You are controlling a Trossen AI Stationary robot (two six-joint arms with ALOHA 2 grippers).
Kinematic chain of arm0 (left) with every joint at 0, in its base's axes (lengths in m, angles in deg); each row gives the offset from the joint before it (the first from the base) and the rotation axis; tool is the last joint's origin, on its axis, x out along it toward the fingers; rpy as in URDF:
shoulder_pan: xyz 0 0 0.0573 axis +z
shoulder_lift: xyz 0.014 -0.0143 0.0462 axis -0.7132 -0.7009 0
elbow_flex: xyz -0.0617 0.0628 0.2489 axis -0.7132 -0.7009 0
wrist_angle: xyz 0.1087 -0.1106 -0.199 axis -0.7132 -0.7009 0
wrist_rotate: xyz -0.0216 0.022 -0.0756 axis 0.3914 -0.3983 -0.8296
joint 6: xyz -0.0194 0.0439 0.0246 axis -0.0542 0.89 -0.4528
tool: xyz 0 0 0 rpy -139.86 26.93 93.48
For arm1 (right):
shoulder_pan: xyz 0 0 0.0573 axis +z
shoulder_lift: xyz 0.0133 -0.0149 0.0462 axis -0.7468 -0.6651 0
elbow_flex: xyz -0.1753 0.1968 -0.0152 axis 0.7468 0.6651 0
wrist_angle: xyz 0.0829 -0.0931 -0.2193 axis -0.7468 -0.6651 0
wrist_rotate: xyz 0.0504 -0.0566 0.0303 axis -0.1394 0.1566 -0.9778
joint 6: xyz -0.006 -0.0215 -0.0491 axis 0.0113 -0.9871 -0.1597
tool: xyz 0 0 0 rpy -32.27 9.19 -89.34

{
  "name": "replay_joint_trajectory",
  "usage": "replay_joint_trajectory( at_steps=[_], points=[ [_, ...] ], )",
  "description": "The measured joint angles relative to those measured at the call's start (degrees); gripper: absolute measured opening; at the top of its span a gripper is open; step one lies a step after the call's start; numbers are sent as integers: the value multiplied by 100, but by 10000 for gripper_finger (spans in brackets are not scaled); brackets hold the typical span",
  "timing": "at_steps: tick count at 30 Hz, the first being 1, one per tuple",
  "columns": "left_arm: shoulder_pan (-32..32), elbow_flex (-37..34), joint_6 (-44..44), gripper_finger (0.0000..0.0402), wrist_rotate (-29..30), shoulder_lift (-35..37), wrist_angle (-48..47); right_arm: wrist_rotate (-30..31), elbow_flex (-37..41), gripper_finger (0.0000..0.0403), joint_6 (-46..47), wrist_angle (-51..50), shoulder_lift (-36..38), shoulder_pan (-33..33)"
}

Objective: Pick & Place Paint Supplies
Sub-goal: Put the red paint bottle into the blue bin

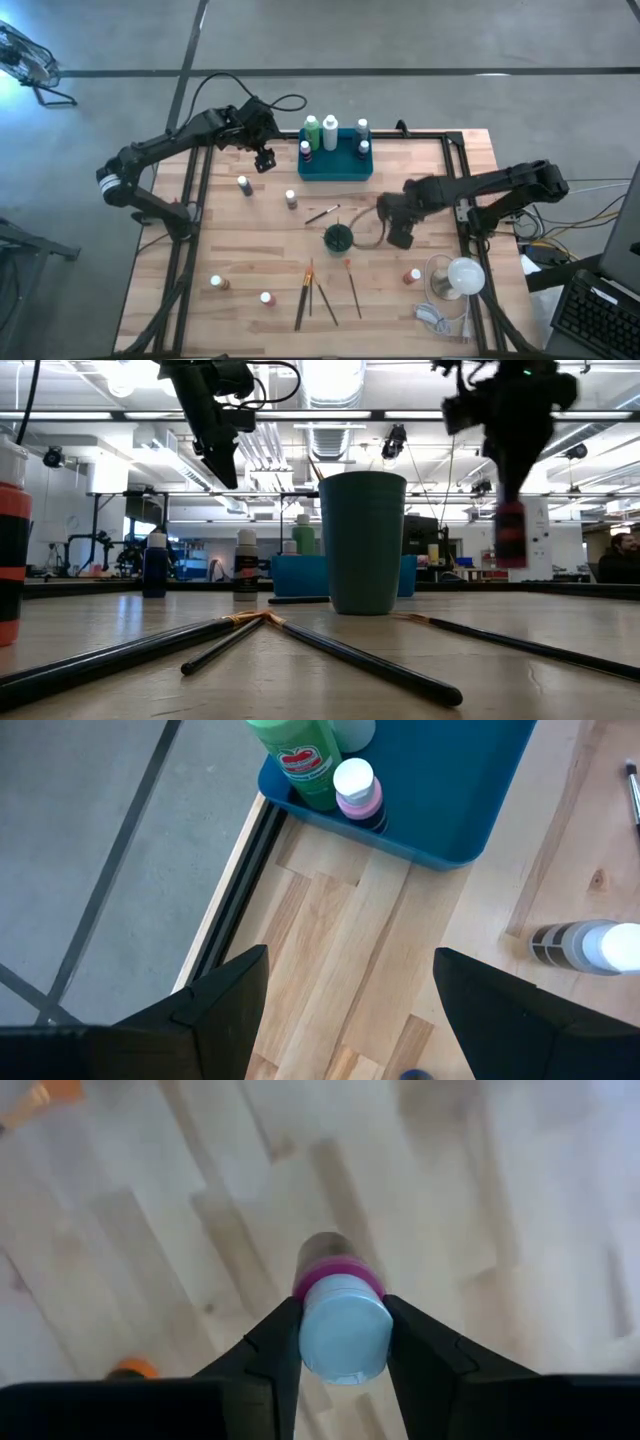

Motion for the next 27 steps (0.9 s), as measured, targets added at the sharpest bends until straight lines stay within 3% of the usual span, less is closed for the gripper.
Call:
replay_joint_trajectory(
  at_steps=[10, 15, 27],
  points=[
    [0, 0, 0, 289, 0, 0, 3, -39, -1028, 112, -1863, 412, -9, -1581],
    [0, 0, 2, 289, 0, 0, 33, -579, -1644, 112, -2789, 712, -195, -2394],
    [0, 2, 15, 289, 0, -2, 180, -942, -3964, 112, -4914, 100, -2276, -3401]
  ],
)
